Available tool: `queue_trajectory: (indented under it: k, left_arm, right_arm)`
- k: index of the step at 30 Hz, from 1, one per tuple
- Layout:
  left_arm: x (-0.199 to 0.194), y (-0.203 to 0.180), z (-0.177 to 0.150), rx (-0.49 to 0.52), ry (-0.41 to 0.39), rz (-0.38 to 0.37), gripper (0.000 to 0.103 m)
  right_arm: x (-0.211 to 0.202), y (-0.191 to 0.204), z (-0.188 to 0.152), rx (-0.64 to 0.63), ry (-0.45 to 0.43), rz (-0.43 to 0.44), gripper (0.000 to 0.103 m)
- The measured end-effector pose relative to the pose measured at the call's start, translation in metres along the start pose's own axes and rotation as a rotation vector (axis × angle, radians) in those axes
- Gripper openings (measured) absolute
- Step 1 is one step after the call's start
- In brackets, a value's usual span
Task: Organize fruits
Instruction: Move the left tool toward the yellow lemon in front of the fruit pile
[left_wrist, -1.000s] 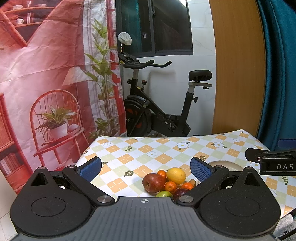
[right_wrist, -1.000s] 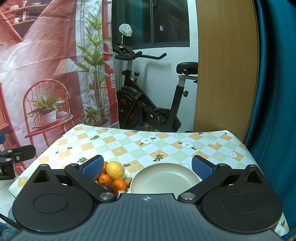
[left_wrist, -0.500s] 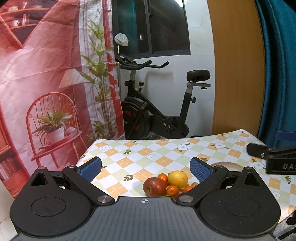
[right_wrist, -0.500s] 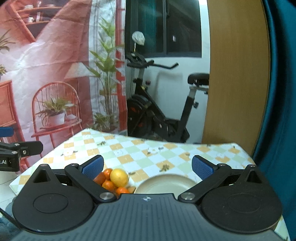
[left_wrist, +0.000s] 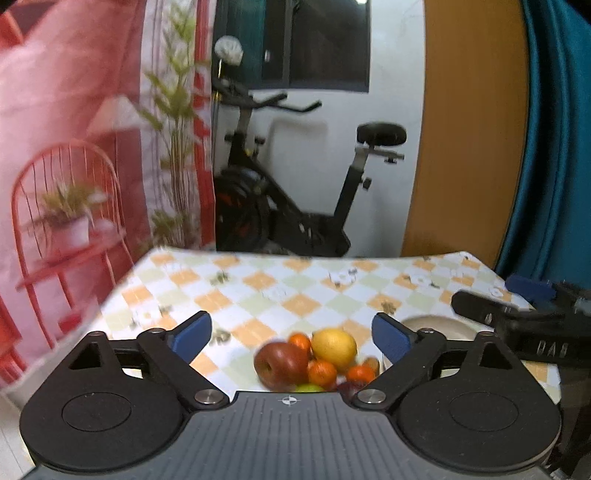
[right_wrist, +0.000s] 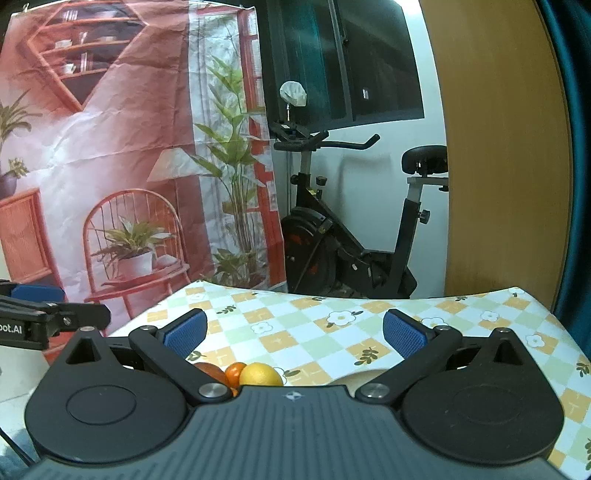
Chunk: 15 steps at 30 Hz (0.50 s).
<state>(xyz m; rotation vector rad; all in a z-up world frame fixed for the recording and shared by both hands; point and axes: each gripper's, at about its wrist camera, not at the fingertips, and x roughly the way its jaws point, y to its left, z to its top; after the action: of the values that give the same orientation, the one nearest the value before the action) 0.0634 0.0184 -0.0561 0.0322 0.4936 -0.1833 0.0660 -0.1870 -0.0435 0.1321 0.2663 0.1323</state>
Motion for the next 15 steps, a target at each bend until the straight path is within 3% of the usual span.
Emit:
queue_trajectory:
  k: [5, 9, 15]
  left_arm:
    - [0.009, 0.009, -0.018, -0.023, 0.044, 0.015, 0.094]
    - [0.009, 0.004, -0.030, 0.024, 0.070, 0.061, 0.094]
    - [0.011, 0.007, -0.033, 0.021, 0.117, 0.025, 0.094]
  right_arm:
    - [0.010, 0.008, -0.032, -0.047, 0.100, 0.016, 0.103]
    - [0.012, 0.019, -0.055, -0.097, 0.172, 0.027, 0.103]
    - [0.011, 0.036, -0.077, -0.176, 0.232, 0.064, 0.103]
